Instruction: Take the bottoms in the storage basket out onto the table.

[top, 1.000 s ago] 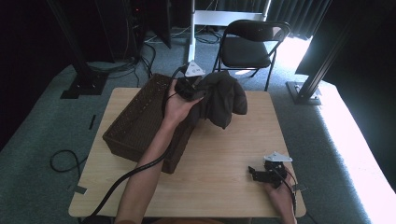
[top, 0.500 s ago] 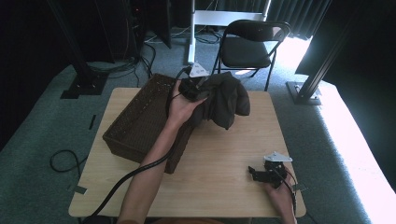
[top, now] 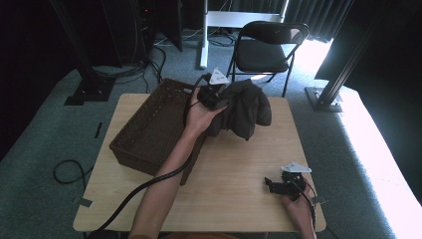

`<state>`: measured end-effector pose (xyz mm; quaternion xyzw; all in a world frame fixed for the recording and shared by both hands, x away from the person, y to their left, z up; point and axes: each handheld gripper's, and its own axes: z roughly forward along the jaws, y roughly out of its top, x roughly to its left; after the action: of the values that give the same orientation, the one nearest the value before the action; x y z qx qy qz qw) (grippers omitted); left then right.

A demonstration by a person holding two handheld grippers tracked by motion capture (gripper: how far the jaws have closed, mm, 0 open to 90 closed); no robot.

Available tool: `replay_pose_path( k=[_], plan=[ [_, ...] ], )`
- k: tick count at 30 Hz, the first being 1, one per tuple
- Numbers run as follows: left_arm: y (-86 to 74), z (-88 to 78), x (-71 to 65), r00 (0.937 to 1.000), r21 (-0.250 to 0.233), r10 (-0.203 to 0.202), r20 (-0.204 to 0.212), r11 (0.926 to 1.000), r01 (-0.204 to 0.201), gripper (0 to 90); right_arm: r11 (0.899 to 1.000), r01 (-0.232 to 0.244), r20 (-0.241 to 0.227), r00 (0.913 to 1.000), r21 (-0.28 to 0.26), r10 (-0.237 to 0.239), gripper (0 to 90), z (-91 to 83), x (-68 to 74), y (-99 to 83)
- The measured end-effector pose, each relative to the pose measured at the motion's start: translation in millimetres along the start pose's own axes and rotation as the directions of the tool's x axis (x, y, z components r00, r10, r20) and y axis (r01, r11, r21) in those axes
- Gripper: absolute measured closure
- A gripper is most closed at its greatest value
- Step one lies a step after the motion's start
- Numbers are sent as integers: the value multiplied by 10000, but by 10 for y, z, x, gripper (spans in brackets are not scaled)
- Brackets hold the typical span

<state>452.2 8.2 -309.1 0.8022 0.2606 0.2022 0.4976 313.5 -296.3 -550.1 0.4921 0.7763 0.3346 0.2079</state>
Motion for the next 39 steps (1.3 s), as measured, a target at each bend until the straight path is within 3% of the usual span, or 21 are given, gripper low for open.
replay_pose_path(
  k=[39],
  plan=[
    [-180, 361, -128, 9997, 324, -120, 227, 9994, 113, 762, 10000, 10, 5, 10000, -3, -10, 124, 0, -1, 0]
  ],
)
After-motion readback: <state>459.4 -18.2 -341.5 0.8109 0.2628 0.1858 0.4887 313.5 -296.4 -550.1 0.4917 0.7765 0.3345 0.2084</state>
